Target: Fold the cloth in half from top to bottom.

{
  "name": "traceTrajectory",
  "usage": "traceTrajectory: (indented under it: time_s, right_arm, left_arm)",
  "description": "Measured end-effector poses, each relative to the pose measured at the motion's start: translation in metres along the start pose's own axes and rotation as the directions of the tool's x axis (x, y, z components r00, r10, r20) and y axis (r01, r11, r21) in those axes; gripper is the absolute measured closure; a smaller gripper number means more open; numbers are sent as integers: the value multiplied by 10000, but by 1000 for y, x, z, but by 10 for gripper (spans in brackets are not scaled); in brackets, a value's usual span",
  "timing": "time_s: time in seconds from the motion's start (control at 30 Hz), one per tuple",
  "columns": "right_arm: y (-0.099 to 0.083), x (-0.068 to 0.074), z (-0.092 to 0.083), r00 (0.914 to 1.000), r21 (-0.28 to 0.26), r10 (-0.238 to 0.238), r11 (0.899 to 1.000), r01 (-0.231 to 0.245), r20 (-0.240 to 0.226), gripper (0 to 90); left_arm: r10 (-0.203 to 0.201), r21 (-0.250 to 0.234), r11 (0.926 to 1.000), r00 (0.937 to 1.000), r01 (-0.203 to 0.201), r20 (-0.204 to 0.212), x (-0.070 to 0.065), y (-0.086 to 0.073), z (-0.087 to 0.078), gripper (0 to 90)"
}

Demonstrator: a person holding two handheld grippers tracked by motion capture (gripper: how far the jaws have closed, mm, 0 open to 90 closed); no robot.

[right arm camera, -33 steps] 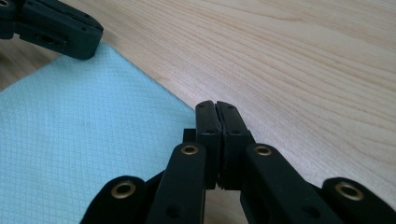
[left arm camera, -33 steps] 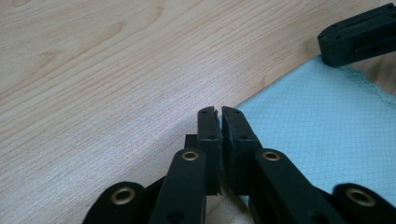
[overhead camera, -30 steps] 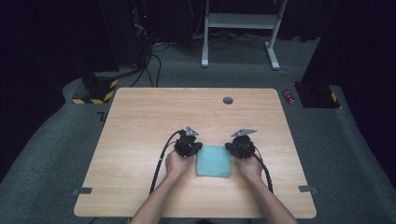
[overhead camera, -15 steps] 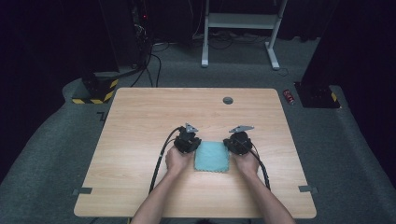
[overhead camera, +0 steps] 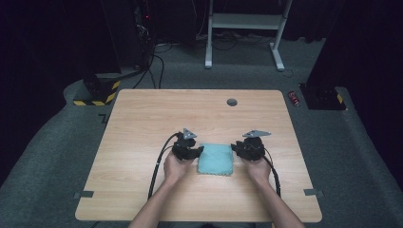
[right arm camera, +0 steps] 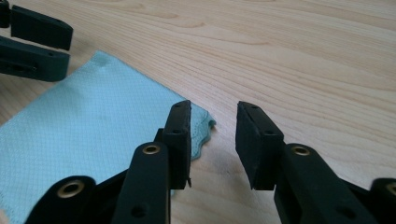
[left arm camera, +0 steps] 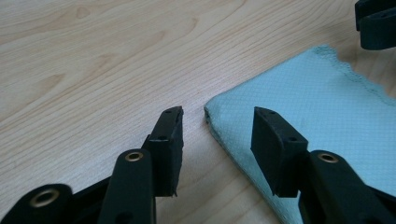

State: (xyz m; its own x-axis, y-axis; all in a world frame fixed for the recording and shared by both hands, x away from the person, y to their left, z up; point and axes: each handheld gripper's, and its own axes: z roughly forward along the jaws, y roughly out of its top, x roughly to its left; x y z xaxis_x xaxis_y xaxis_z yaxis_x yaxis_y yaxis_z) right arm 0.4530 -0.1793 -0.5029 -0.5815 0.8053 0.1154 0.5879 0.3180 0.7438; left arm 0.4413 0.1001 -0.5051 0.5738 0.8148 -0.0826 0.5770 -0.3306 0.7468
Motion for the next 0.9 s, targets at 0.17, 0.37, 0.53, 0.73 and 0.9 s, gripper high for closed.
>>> traceTrajectory:
  time_s: [0.17,0.37,0.53,0.73,0.9]
  right_arm:
    - [-6,-3,-12,9999,-138,113,9998,-114,-55,625]
    - [-12,-5,-26,10000,-337,49,9994,-48,29,619]
    - [-17,-8,-33,9999,-386,73,9992,-69,102,616]
    - [-21,-9,-39,9998,-422,44,9991,-35,200,614]
    - [-26,-10,-44,9996,-486,-9,9988,23,275,614]
  left_arm:
    - [-138,-319,9994,9998,142,152,4,-6,-15,495]
    - [-239,-554,9982,9997,240,37,10,-16,-32,478]
    - [-421,-751,9963,9991,419,-5,16,-24,-45,469]
    - [-458,-792,9959,9987,438,-229,20,-33,-56,460]
    - [-536,-813,9954,9979,505,-365,27,-41,-64,458]
